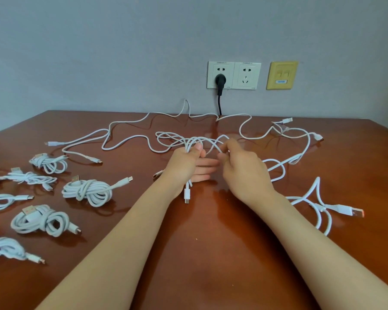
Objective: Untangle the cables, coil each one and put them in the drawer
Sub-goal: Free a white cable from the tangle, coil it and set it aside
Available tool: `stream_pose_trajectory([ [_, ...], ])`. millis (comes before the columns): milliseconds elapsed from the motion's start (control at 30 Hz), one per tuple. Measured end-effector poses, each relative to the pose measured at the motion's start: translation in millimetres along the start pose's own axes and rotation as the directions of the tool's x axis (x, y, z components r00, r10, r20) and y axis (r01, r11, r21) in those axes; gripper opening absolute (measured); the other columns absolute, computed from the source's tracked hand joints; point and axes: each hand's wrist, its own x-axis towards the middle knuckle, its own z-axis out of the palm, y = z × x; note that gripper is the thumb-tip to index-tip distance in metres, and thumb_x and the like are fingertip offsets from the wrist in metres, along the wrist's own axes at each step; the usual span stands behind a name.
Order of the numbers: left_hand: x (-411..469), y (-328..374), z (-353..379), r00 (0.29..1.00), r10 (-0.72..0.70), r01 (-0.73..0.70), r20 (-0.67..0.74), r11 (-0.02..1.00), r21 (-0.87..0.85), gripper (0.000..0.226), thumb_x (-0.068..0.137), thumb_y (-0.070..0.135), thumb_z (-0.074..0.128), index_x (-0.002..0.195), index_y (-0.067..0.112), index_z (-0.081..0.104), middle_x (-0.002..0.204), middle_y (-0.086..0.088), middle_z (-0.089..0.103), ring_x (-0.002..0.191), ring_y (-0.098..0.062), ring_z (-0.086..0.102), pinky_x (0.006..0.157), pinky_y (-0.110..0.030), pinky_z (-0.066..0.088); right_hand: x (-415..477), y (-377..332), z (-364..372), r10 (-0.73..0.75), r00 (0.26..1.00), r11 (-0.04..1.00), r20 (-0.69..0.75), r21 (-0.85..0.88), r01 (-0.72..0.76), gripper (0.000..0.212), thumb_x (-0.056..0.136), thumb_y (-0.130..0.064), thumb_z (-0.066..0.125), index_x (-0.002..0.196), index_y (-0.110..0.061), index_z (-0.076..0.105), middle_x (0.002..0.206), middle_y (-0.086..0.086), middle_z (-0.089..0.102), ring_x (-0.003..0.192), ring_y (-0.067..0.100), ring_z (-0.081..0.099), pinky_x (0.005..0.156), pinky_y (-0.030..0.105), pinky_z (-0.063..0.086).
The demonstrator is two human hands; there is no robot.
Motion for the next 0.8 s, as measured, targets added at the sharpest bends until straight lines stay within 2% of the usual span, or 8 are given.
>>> stream_pose_trajectory([
  [67, -0.4, -1.5, 2.6, 1.0, 0.016, -0.016, -0.016, 1.0, -0.024, 0.033, 0.103, 0.025, 0.035, 0.077, 0.01, 0.048, 0.086, -0.013, 0.067, 0.076, -0.023, 0.066, 0.077, -0.035, 0.054, -0.4, 1.1, 3.8, 0.013, 1.0, 1.0, 0.011, 0.011, -0.013, 0.01, 0.096, -0.021, 0.043, 0.101, -0.014, 0.048, 0.098, 0.012, 0.065, 0.092, 0.037, 0.056, 0.07, 0.036, 0.038],
  [133, -1.8, -1.5, 7.1, 0.999, 0.045, -0.047, -0.028, 0.997, -0.055, 0.032, 0.102, 0.022, 0.037, 0.076, 0.009, 0.05, 0.079, -0.008, 0.065, 0.072, -0.021, 0.065, 0.077, -0.034, 0.054, -0.6, 2.4, 6.2, 0.039, 0.999, 0.998, 0.031, 0.051, -0.041, 0.012, 0.095, -0.023, 0.045, 0.099, -0.015, 0.052, 0.094, 0.011, 0.066, 0.092, 0.035, 0.057, 0.074, 0.037, 0.044],
  [267, -3.0, -5.2, 13.4, 0.995, 0.099, -0.096, 0.027, 0.989, -0.112, 0.026, 0.098, 0.017, 0.045, 0.075, 0.006, 0.049, 0.059, 0.001, 0.063, 0.052, -0.01, 0.065, 0.059, -0.026, 0.056, 0.5, 6.1, 8.3, 0.055, 0.995, 0.995, 0.081, 0.08, -0.061, 0.01, 0.092, -0.024, 0.047, 0.091, -0.017, 0.053, 0.089, 0.012, 0.068, 0.092, 0.034, 0.058, 0.081, 0.041, 0.047],
  [400, -1.5, -7.8, 15.3, 0.996, 0.082, -0.085, -0.044, 0.995, -0.059, 0.019, 0.098, 0.011, 0.046, 0.08, 0.008, 0.046, 0.07, -0.007, 0.053, 0.042, -0.006, 0.058, 0.045, -0.021, 0.052, -1.2, 5.2, 9.8, -0.003, 0.994, 0.999, 0.105, 0.046, -0.002, 0.01, 0.092, -0.023, 0.047, 0.083, -0.019, 0.045, 0.088, 0.014, 0.067, 0.089, 0.035, 0.059, 0.079, 0.043, 0.047],
  [533, -0.4, -6.9, 15.7, 0.993, 0.088, -0.087, -0.078, 0.996, 0.017, 0.028, 0.1, 0.012, 0.042, 0.076, 0.008, 0.057, 0.072, -0.013, 0.052, 0.047, -0.012, 0.054, 0.04, -0.018, 0.046, -1.4, 2.5, 9.5, -0.014, 0.993, 1.0, 0.115, 0.024, 0.012, 0.006, 0.093, -0.024, 0.047, 0.09, -0.019, 0.05, 0.091, 0.013, 0.068, 0.093, 0.034, 0.059, 0.079, 0.04, 0.047],
  [667, 2.5, -8.7, 16.0, 0.985, 0.105, -0.091, -0.137, 0.99, 0.106, 0.036, 0.101, 0.016, 0.038, 0.069, 0.009, 0.054, 0.062, -0.009, 0.05, 0.047, -0.015, 0.049, 0.037, -0.017, 0.042, -1.8, -0.6, 8.9, -0.01, 0.992, 1.0, 0.127, 0.018, 0.007, 0.01, 0.094, -0.026, 0.046, 0.087, -0.02, 0.047, 0.091, 0.011, 0.068, 0.095, 0.034, 0.057, 0.078, 0.039, 0.046],
  [733, 4.6, -8.6, 14.8, 0.981, 0.097, -0.085, -0.166, 0.993, 0.077, 0.036, 0.101, 0.017, 0.037, 0.07, 0.011, 0.053, 0.062, -0.008, 0.05, 0.04, -0.01, 0.047, 0.035, -0.016, 0.038, -2.7, -2.9, 8.6, -0.021, 0.991, 1.0, 0.135, 0.01, 0.02, 0.011, 0.095, -0.028, 0.043, 0.093, -0.02, 0.049, 0.095, 0.01, 0.067, 0.098, 0.035, 0.056, 0.077, 0.038, 0.045],
  [800, 5.8, -5.8, 13.0, 0.977, 0.057, -0.063, -0.206, 0.998, -0.024, 0.033, 0.102, 0.019, 0.037, 0.072, 0.012, 0.051, 0.065, -0.008, 0.055, 0.042, -0.012, 0.05, 0.036, -0.017, 0.041, -3.6, -5.9, 7.1, -0.043, 0.989, 0.999, 0.143, -0.022, 0.047, 0.021, 0.097, -0.031, 0.04, 0.112, -0.023, 0.052, 0.105, 0.007, 0.066, 0.104, 0.034, 0.054, 0.079, 0.037, 0.041],
])
